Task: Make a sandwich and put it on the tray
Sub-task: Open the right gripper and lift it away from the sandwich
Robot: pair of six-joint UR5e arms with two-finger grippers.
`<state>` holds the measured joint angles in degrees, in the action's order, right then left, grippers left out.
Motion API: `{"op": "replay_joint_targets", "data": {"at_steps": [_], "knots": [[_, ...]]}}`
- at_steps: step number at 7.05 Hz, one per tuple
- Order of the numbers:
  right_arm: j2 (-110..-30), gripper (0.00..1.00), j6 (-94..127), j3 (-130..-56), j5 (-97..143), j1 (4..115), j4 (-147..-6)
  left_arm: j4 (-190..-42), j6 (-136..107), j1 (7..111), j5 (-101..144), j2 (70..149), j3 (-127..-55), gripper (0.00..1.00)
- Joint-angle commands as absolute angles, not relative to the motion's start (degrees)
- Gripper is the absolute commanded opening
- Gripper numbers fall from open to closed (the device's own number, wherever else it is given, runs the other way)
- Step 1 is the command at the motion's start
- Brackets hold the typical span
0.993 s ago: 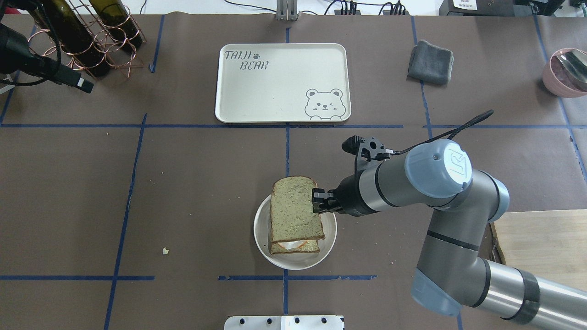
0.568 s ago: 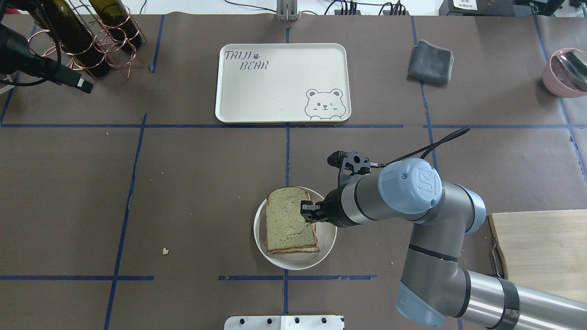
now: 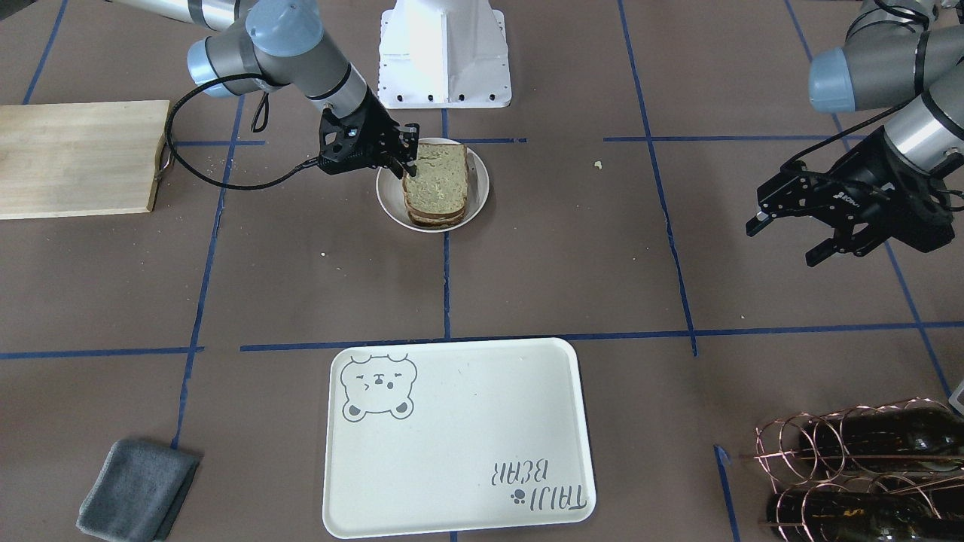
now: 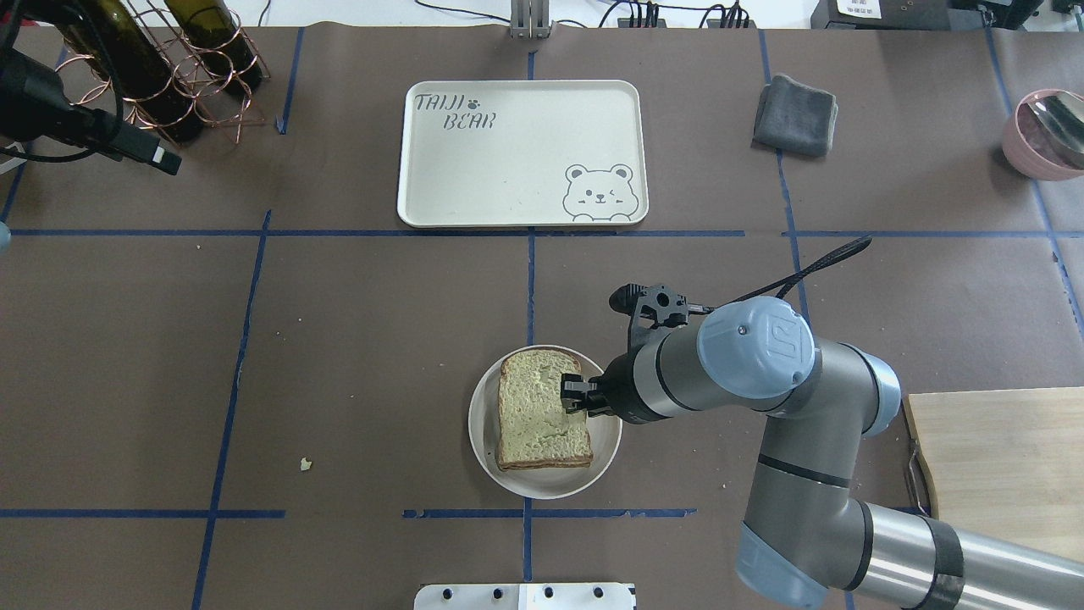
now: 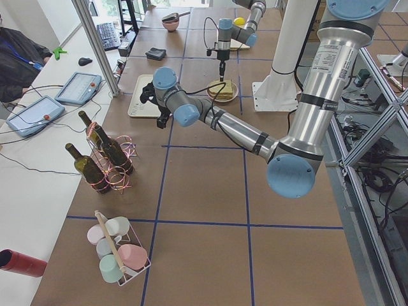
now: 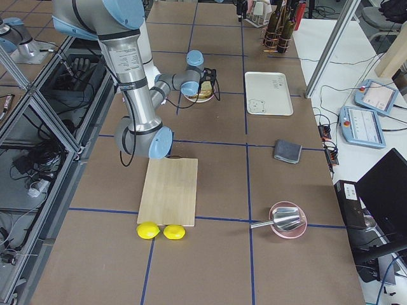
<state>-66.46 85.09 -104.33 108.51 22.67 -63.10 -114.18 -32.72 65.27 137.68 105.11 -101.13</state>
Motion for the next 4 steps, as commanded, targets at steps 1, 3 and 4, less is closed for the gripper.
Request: {"op": "replay_joint_targets", "data": {"at_steps": [1, 3, 4], "knots": [[-65.9, 1.00, 84.3, -107.6, 110.3, 25.5, -73.8, -117.8, -42.0, 58.7, 130.4, 105.5, -102.1, 1.00], [-65.6, 1.00, 76.9, -110.5, 110.7, 29.2, -86.3, -117.8, -52.4, 48.7, 118.4, 105.6, -106.8, 1.00], [-65.7, 1.00, 70.5, -110.8, 110.7, 31.4, -90.7, -117.7, -57.9, 43.5, 113.3, 105.6, -107.7, 1.00]]}}
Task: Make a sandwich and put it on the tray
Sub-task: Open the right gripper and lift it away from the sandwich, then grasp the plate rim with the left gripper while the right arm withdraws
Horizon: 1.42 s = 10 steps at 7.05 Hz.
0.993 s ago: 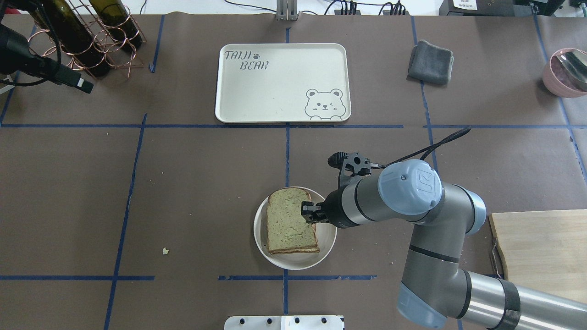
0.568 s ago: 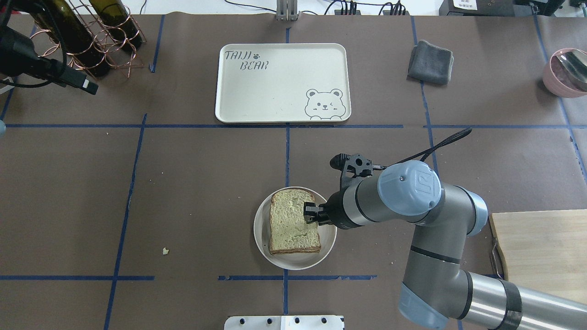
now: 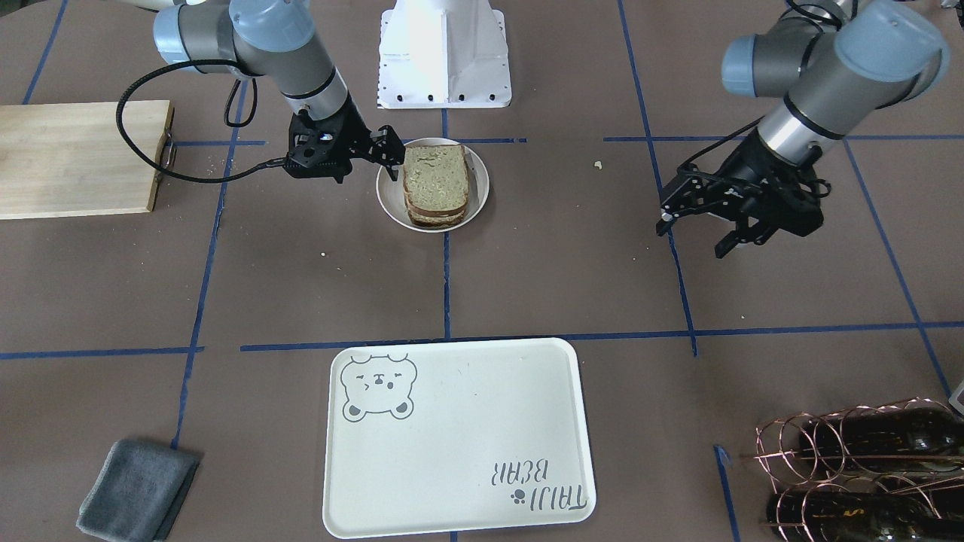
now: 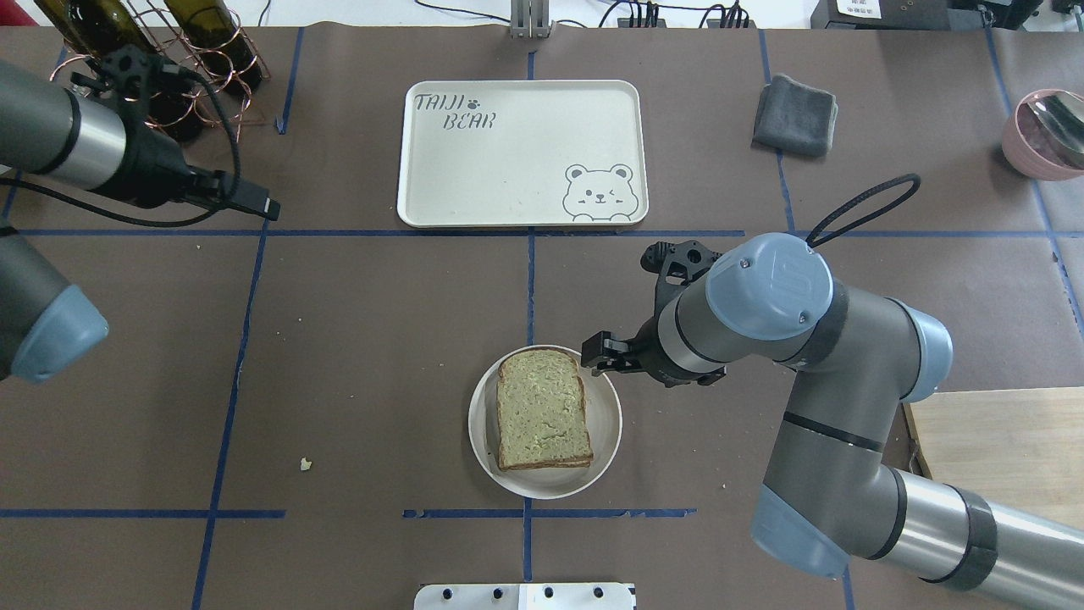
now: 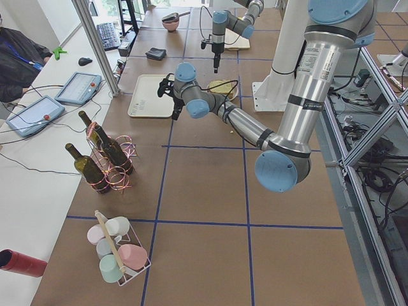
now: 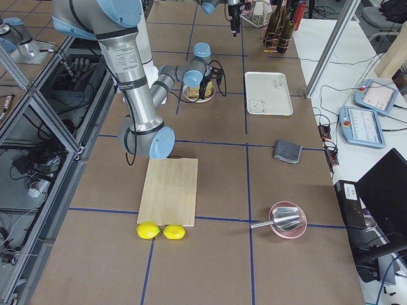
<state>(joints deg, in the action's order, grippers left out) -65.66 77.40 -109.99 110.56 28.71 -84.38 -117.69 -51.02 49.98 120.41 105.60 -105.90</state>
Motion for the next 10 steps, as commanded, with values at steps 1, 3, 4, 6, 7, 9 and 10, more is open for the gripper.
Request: {"op": "replay_joint_targets", "data": {"at_steps": [1, 3, 4, 6, 7, 9, 10], "knots": [[-65.7, 1.00, 63.8, -111.1, 111.4, 34.2, -94.8, -117.4, -63.0, 39.8, 111.6, 106.9, -108.0, 1.00], [-66.8, 1.00, 53.1, -111.0, 115.9, 41.5, -97.2, -108.2, -67.9, 31.8, 105.3, 113.8, -107.7, 0.89], [-68.3, 1.00, 48.6, -111.0, 117.9, 44.8, -97.1, -102.0, -68.4, 28.4, 103.3, 117.4, -107.0, 0.82], [-70.7, 1.00, 41.1, -110.7, 119.0, 49.2, -97.3, -102.0, -74.9, 22.4, 100.6, 117.5, -106.8, 0.65], [-71.9, 1.00, 39.3, -110.7, 119.9, 50.3, -97.1, -102.2, -75.1, 21.2, 100.7, 117.7, -105.7, 0.60], [-73.4, 1.00, 37.2, -110.9, 120.6, 51.6, -97.0, -106.4, -78.2, 20.0, 100.8, 118.8, -102.0, 0.54], [-73.6, 1.00, 36.0, -110.8, 120.5, 51.9, -97.0, -106.7, -78.3, 19.2, 100.7, 118.8, -101.3, 0.52]]}}
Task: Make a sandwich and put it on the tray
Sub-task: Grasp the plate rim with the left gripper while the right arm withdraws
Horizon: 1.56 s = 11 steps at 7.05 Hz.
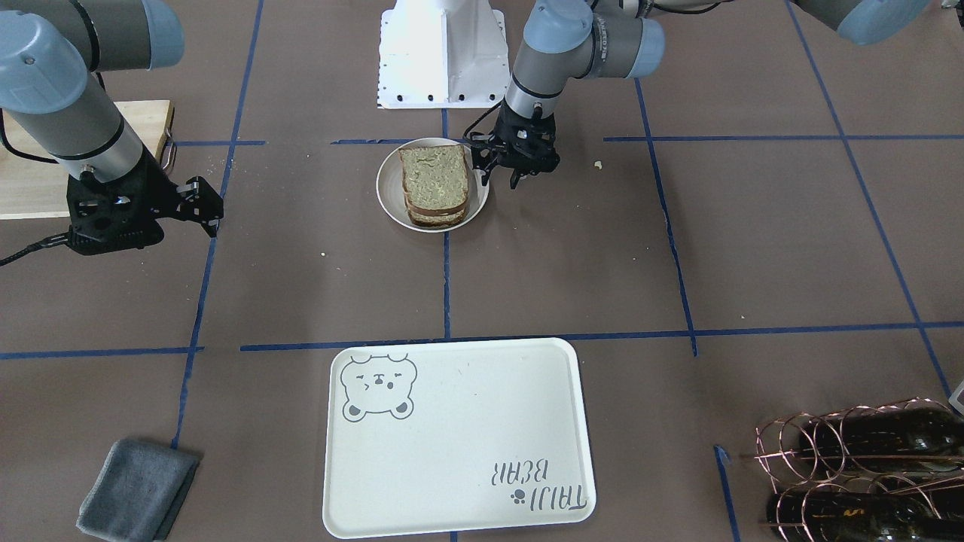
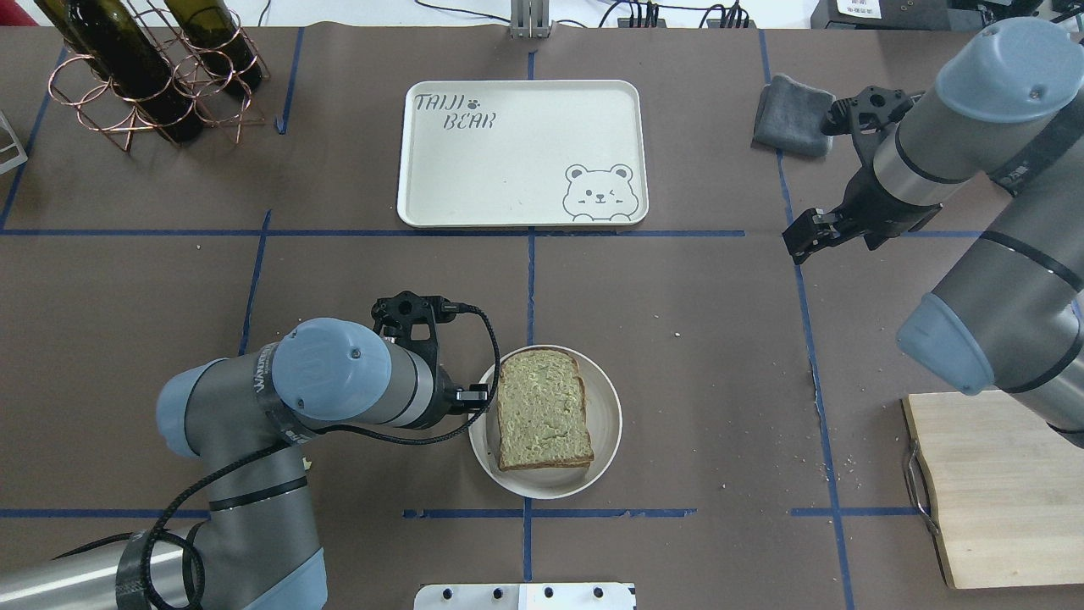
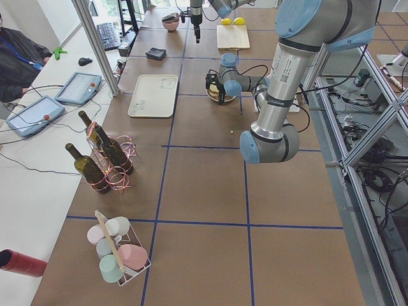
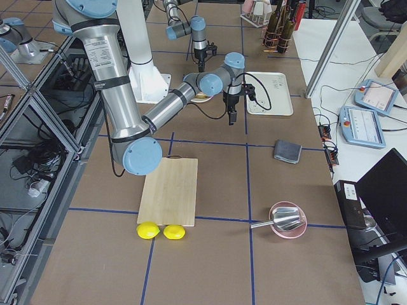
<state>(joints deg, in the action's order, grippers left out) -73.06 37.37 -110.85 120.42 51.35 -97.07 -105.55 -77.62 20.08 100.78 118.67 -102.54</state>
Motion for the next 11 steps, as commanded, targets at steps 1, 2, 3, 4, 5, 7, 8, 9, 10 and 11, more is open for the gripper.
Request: {"op": "replay_joint_targets", "data": {"at_steps": [1, 2, 3, 4, 5, 7, 8, 9, 10, 11], "knots": [[-73.7, 1.00, 35.9, -110.8, 120.6, 52.5, -97.1, -107.1, -78.5, 18.3, 100.8, 118.7, -100.9, 0.46], [-73.7, 1.00, 35.9, -110.8, 120.6, 52.5, -97.0, -108.8, -78.6, 18.0, 100.8, 118.8, -100.1, 0.41], [-73.7, 1.00, 35.9, -110.8, 120.6, 52.6, -97.1, -109.2, -78.6, 17.8, 100.8, 119.0, -99.4, 0.35], [-73.7, 1.00, 35.9, -110.9, 120.6, 52.6, -97.1, -109.2, -78.6, 17.8, 100.8, 119.0, -99.4, 0.33], [-73.7, 1.00, 35.9, -110.9, 120.6, 52.6, -97.1, -109.4, -78.6, 17.8, 100.8, 119.0, -99.3, 0.33], [-73.7, 1.00, 35.9, -111.0, 120.6, 52.7, -97.1, -109.8, -78.6, 17.8, 100.8, 119.1, -99.4, 0.01], [-73.7, 1.00, 35.9, -111.0, 120.6, 52.7, -97.1, -109.8, -78.7, 17.8, 100.8, 119.0, -99.5, 0.00], [-74.0, 1.00, 35.9, -111.1, 120.6, 52.8, -97.0, -109.9, -79.9, 17.8, 100.8, 119.0, -100.0, 0.00], [-74.6, 1.00, 35.9, -111.7, 121.0, 53.5, -97.0, -114.6, -81.5, 18.3, 101.1, 118.8, -100.2, 0.00], [-75.7, 1.00, 34.8, -112.0, 123.4, 55.2, -96.9, -117.5, -81.6, 19.2, 101.4, 118.9, -100.2, 0.00]]}}
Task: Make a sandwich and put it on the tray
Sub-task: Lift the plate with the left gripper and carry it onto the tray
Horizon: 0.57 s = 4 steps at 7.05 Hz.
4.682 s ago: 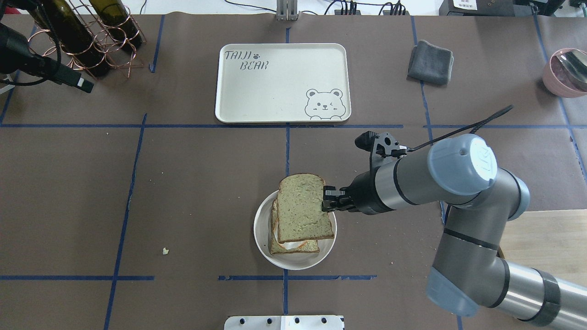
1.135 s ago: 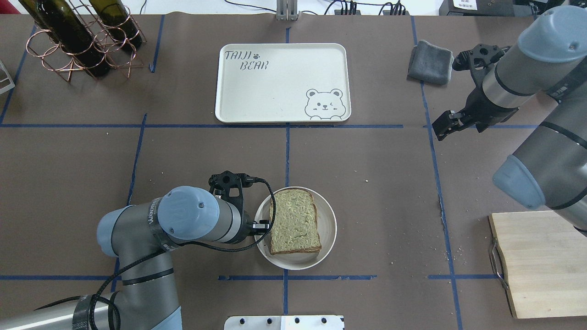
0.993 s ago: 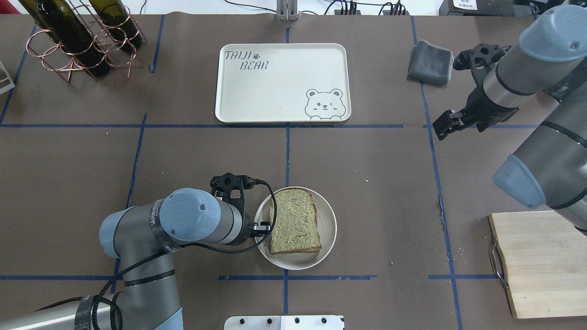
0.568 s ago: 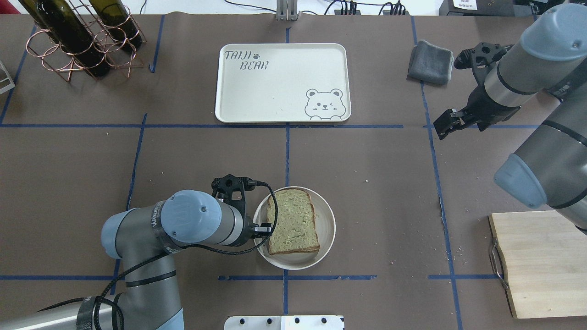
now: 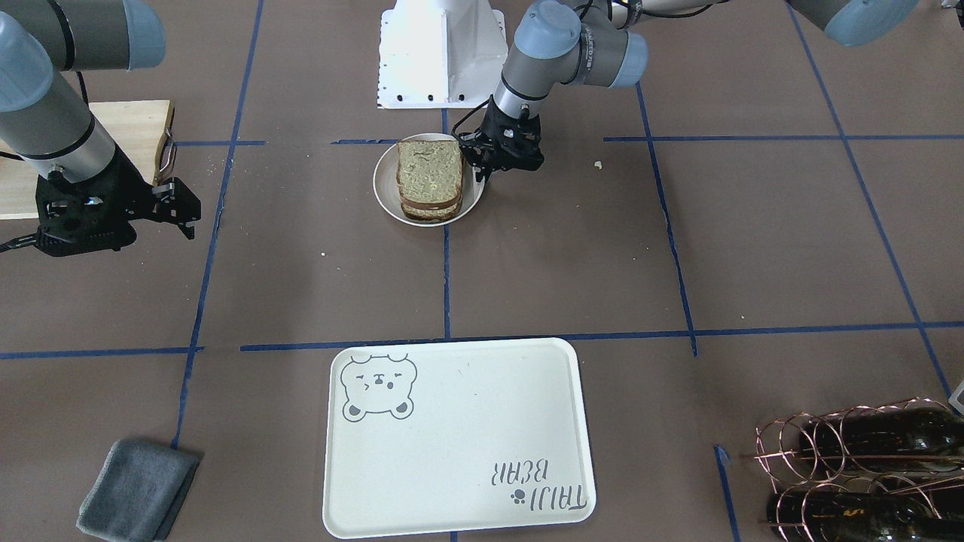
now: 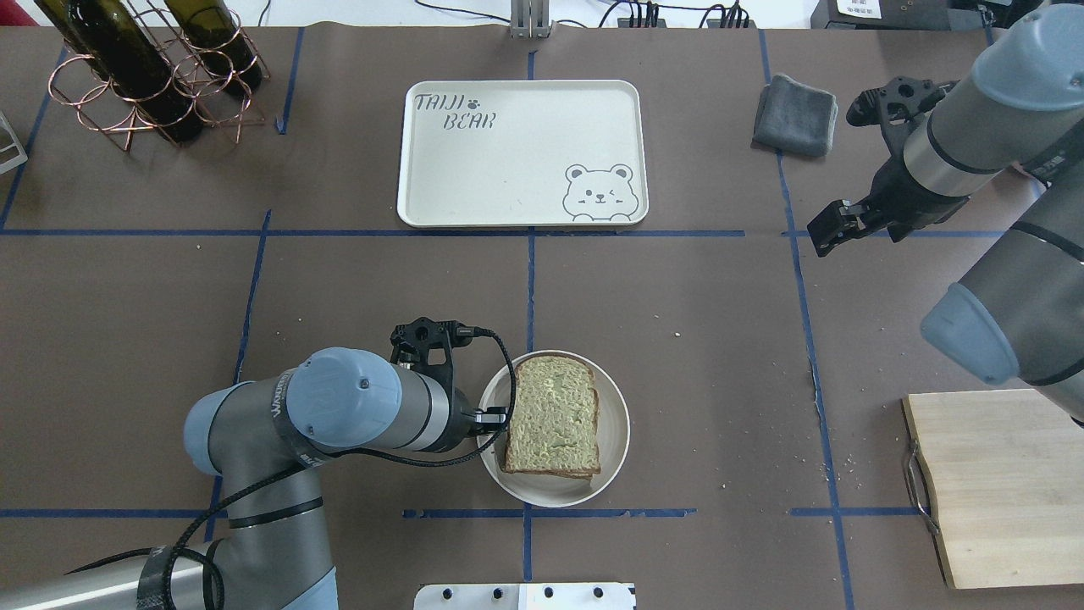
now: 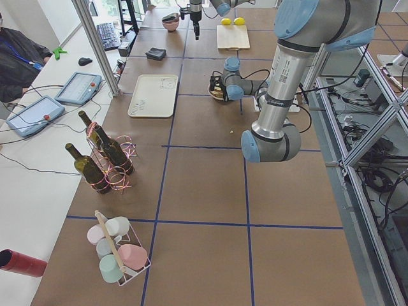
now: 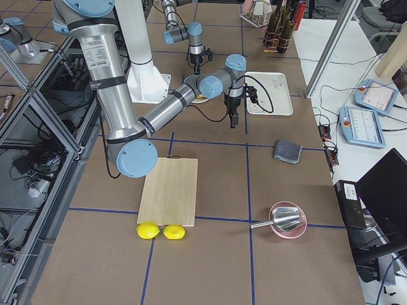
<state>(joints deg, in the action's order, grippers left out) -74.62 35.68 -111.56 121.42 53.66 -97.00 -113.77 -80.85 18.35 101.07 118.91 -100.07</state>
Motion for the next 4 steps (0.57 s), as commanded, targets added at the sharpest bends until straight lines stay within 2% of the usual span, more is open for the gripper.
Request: {"op": "replay_joint_targets", "data": {"at_steps": [1, 4], "knots": [[-77.1, 1.00, 31.4, -112.1, 125.1, 58.0, -96.6, -119.6, -83.7, 20.6, 102.6, 118.9, -100.4, 0.00], [-81.1, 1.00, 24.8, -113.1, 127.3, 62.6, -96.4, -125.7, -95.7, 25.6, 107.8, 119.1, -100.3, 0.00]]}}
